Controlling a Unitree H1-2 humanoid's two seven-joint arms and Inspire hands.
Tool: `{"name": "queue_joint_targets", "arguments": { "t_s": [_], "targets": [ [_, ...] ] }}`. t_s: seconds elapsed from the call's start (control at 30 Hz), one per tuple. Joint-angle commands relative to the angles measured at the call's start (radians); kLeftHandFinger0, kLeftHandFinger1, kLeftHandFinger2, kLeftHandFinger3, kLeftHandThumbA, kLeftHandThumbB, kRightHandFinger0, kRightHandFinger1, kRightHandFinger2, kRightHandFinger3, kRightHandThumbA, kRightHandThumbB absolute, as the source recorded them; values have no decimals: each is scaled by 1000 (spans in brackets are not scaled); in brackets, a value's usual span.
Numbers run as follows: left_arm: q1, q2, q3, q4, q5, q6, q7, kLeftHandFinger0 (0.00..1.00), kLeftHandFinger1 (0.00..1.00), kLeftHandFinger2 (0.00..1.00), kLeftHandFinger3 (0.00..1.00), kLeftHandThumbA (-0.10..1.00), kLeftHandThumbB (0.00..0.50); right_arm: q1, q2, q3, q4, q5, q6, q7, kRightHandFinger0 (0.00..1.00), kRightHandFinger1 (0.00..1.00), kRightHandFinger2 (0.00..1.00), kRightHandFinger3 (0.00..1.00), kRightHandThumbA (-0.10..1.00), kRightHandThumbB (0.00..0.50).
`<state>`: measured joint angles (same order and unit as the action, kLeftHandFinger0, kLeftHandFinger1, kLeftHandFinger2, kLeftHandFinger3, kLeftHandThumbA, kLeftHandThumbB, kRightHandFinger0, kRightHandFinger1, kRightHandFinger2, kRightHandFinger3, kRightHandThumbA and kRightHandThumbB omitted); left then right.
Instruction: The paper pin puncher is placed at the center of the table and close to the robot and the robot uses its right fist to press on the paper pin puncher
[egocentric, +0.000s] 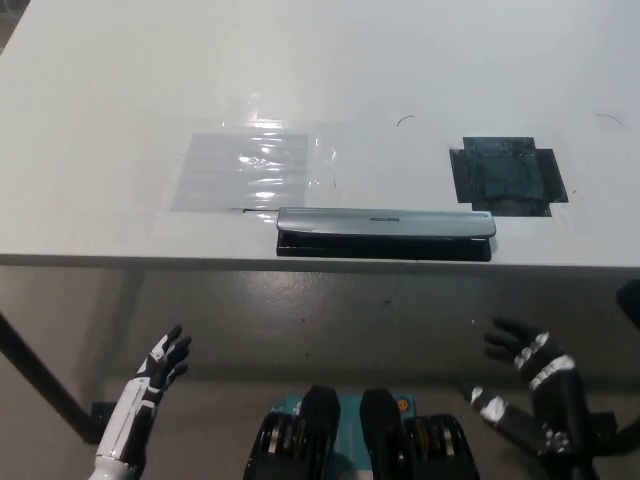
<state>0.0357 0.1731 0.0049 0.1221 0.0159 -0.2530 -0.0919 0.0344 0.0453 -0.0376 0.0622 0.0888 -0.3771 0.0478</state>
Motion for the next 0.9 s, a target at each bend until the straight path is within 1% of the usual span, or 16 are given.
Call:
{"name": "queue_joint_targets", "arguments": {
  "t_s": [0.0, 0.03, 0.1, 0.13, 0.17, 0.23, 0.27, 0.3, 0.33, 0.43, 0.5, 0.6, 0.63, 0.77, 0.8, 0.87],
  "targets": [
    [-12, 11, 1, -32, -10, -50, -12, 1000, 1000, 1000, 1000, 1000, 183, -51, 14, -4, -208, 108, 131, -14, 4, 3, 5, 18, 1000, 253],
    [-15, 10, 0, -28, -6, -53, -10, 1000, 1000, 1000, 1000, 1000, 183, -66, 10, 0, -249, 95, 161, -18, 1, 1, 1, 4, 1000, 239],
    [-15, 9, 0, -30, -7, -48, -10, 1000, 1000, 1000, 1000, 1000, 194, -112, 5, 22, -349, 106, 246, -13, 2, 0, 0, 0, 1000, 155],
    [-13, 9, 0, -30, -6, -46, -9, 1000, 1000, 1000, 1000, 1000, 197, -138, 4, 26, -385, 108, 293, -17, 3, 0, 0, 0, 1000, 154],
    [-12, 9, 0, -30, -8, -48, -10, 1000, 1000, 1000, 1000, 1000, 196, -178, 7, 30, -428, 119, 365, -27, 0, 0, 0, 0, 1000, 177],
    [0, 8, -2, -32, -4, -57, -9, 1000, 1000, 1000, 1000, 1000, 182, -211, 10, 36, -456, 120, 403, -31, 0, 0, 0, 0, 1000, 169],
    [2, 8, -1, -33, -6, -53, -10, 1000, 1000, 1000, 1000, 1000, 180, -255, 12, 38, -465, 136, 428, -30, 0, 0, 0, 0, 1000, 162],
    [1, 8, -1, -33, -9, -54, -11, 1000, 1000, 1000, 1000, 1000, 179, -353, 26, 38, -462, 168, 486, -42, 0, 0, 0, 0, 1000, 154],
    [1, 8, -1, -34, -10, -54, -12, 1000, 1000, 1000, 1000, 1000, 178, -376, 29, 37, -461, 171, 504, -44, 0, 0, 0, 0, 1000, 153],
    [-11, 12, 3, -25, -12, -51, -11, 1000, 1000, 1000, 1000, 1000, 197, -502, 44, 36, -389, 127, 526, -52, 0, 0, 0, 0, 1000, 146],
    [-14, 11, 3, -22, -12, -54, -11, 1000, 1000, 1000, 1000, 1000, 177, -611, 54, 30, -297, 150, 532, -46, 0, 0, 0, 0, 1000, 172],
    [-20, 8, 2, -18, -11, -55, -10, 1000, 1000, 1000, 1000, 1000, 172, -630, 53, 23, -285, 156, 544, -43, 0, 0, 0, 0, 1000, 177],
    [-24, 9, 1, -14, -5, -57, -7, 1000, 1000, 1000, 1000, 1000, 151, -745, 68, 10, -157, 197, 530, -25, 0, 0, 0, 0, 1000, 217],
    [-22, 11, 4, -16, -6, -54, -7, 1000, 1000, 1000, 1000, 1000, 176, -848, 100, 19, -6, 134, 494, -44, 0, 0, 0, 0, 1000, 218],
    [-15, 13, 2, -25, -6, -48, -10, 1000, 1000, 1000, 1000, 1000, 183, -878, 106, 23, 57, 115, 474, -48, 0, 0, 0, 0, 1000, 233],
    [-12, 12, 1, -25, -6, -52, -11, 1000, 1000, 1000, 1000, 1000, 182, -902, 110, 20, 115, 114, 455, -42, 0, 0, 0, 0, 1000, 239]
  ]
}}
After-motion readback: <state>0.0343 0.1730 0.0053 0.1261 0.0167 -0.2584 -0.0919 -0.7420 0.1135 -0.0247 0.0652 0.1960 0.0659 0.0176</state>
